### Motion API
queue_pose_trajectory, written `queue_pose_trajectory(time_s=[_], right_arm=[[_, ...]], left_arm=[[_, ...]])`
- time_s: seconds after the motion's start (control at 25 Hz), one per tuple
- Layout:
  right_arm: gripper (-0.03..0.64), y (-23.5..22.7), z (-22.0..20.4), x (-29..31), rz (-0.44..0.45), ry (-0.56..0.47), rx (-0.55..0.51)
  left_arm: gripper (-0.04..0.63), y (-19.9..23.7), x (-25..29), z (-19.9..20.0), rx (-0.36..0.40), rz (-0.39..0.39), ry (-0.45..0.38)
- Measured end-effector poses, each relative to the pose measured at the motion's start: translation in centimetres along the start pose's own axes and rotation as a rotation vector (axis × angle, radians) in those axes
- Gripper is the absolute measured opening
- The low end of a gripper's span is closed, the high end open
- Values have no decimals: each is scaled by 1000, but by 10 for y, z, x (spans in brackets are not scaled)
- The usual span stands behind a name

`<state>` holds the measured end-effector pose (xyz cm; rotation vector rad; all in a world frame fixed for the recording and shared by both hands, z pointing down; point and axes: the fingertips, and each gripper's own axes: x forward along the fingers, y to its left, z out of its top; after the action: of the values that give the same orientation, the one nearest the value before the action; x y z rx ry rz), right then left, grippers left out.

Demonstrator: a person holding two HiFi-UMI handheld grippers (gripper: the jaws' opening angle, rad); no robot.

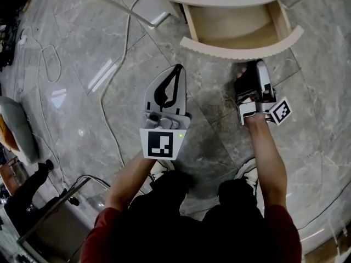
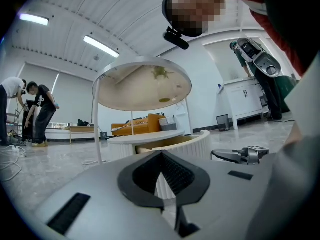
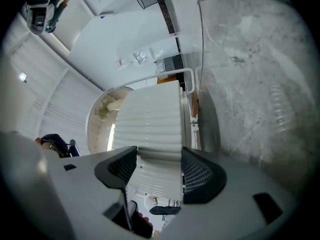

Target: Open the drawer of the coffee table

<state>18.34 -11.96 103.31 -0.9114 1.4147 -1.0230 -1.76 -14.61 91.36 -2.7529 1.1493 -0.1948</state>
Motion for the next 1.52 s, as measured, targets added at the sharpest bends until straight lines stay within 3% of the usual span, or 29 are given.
queue_pose_trajectory(time_s=[0.28,0.6,1.04,1.32,1.52], right_arm=[[291,17,-7,-39,-2,41,-2],[291,27,-14,-70,-3,28,1],[293,28,-14,-71,-18,46,-32],[293,31,-28,-77,-160,99,-195],[293,41,-48,-71,-274,211,-497]], left_arm=[[14,-2,-30,2,-71,26,-6],[14,-10,-39,-5,-55,13,9],[14,-18,-36,-5,-43,-6,10],[14,-23,-37,-7,-51,-15,14],[14,-26,-40,-12,-50,-21,31]])
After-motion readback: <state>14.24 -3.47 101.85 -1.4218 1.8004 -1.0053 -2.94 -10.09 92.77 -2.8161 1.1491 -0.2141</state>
